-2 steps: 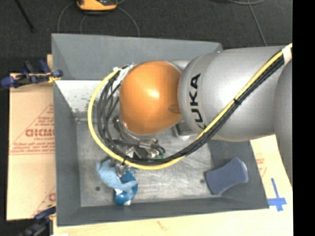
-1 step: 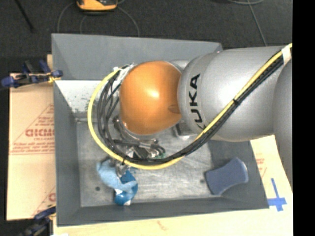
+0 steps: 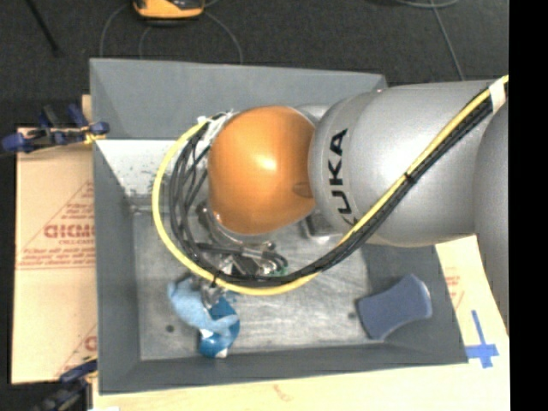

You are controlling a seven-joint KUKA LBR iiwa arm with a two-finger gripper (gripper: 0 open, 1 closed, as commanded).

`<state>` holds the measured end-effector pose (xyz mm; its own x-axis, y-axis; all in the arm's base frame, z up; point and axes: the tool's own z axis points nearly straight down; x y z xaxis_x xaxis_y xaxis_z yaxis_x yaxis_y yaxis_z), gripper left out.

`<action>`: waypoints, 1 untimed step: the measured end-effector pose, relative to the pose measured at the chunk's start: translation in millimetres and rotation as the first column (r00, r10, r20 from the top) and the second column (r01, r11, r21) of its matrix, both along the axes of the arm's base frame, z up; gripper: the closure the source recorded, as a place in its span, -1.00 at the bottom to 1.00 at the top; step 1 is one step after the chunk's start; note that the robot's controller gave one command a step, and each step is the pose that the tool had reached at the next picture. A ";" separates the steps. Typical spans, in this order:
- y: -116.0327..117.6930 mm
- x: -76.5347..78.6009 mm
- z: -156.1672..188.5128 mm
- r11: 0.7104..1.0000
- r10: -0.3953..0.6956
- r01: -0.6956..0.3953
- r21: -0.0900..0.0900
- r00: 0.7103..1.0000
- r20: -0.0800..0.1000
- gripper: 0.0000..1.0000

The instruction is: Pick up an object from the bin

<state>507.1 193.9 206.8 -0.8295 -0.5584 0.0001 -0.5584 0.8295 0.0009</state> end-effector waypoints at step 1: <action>-0.1 0.0 0.0 1.000 -0.001 0.001 0.000 1.000 0.000 1.00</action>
Offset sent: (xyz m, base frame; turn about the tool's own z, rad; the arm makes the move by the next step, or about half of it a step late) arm 0.0000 0.0000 0.0000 0.0000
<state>507.1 193.8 206.8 -0.8303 -0.5573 0.0005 -0.5573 0.8303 0.0009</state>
